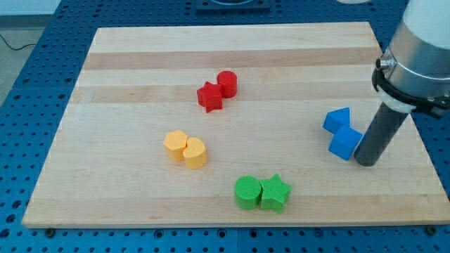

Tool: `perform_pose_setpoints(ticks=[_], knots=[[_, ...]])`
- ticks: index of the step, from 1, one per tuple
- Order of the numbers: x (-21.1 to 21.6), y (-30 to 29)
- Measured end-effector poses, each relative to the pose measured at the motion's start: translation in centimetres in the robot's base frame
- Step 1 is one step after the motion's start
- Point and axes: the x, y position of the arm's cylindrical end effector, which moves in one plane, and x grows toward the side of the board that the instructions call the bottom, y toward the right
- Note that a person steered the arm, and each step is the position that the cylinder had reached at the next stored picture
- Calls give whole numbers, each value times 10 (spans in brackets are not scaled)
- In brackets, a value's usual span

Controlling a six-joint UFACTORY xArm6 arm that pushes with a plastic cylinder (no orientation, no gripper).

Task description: Move your arm to the top of the green blocks

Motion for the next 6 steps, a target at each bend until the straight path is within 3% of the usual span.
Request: perform_pose_setpoints(ticks=[1,3,6], knots=[[0,0],[21,-91],[3,-213]])
